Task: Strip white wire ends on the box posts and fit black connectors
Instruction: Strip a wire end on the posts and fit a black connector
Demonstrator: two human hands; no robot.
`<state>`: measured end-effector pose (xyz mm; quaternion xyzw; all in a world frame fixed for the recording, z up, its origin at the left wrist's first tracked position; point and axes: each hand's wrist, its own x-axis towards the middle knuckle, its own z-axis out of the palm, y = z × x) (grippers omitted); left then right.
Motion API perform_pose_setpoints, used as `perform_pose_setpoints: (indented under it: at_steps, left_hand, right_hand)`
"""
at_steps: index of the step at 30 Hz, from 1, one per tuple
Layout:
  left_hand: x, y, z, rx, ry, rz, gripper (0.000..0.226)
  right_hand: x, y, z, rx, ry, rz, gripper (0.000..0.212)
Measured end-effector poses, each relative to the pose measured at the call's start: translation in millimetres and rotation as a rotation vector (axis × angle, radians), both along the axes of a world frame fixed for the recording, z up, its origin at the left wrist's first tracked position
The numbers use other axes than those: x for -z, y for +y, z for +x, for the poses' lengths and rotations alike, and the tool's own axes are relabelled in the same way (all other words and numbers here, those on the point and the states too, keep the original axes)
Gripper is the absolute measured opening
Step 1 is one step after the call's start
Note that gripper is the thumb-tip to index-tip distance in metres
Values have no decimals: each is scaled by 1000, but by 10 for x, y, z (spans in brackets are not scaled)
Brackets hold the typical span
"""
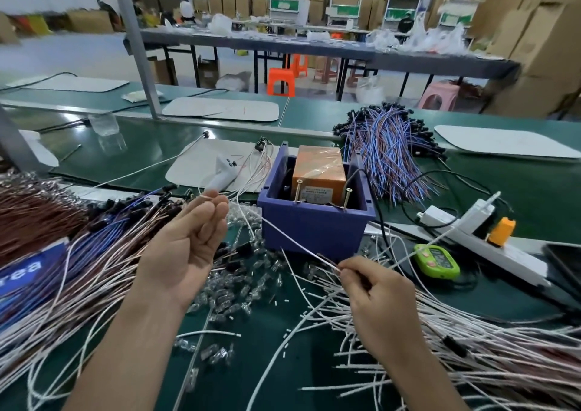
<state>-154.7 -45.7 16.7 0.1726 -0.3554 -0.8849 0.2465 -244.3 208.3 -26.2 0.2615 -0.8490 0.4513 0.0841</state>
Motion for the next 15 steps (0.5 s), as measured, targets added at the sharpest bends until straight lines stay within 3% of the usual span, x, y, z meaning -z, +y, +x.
perform_pose_setpoints:
  at_steps: [6, 12, 15]
  left_hand:
    - [37, -38, -48, 37, -106, -155, 16]
    - [178, -110, -136, 249, -22, -114, 17]
    - [257, -55, -220, 189, -103, -123, 22]
  right_hand:
    - [-68, 15, 13, -13, -51, -4, 40]
    - [-74, 73, -38, 196, 25, -114, 17]
    - [-137, 92, -45, 214, 51, -199, 21]
